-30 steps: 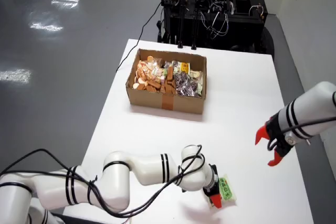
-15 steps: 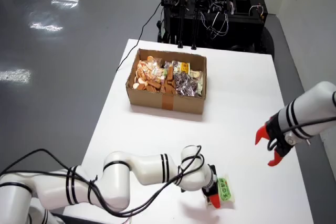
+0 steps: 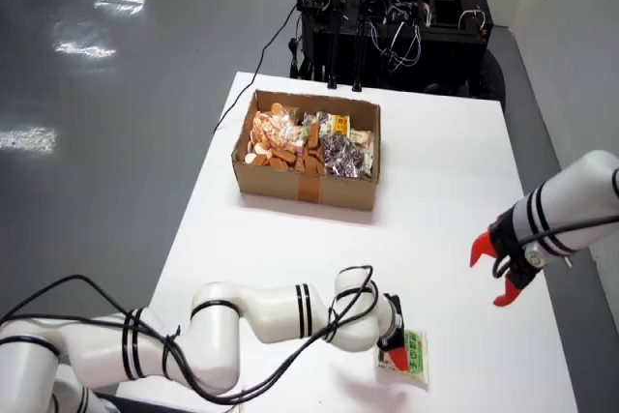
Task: Grasp a snack and put it in the bin.
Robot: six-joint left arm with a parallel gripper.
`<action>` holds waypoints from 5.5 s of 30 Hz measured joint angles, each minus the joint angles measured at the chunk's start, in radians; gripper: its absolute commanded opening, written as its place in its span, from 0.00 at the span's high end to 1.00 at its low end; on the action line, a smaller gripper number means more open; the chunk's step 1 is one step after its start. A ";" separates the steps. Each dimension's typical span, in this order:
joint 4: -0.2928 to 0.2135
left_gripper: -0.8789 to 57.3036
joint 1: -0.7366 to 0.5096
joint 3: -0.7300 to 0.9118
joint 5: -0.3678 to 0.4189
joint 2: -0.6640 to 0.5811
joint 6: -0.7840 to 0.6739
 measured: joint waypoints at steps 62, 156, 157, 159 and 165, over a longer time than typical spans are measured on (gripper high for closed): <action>0.018 0.71 0.006 0.125 -0.113 0.001 0.110; 0.101 0.27 0.552 -0.183 -0.196 -0.068 1.226; 0.100 0.27 0.555 -0.182 -0.190 -0.068 1.225; 0.099 0.28 0.557 -0.182 -0.177 -0.068 1.222; 0.096 0.40 0.543 -0.211 -0.121 -0.054 1.214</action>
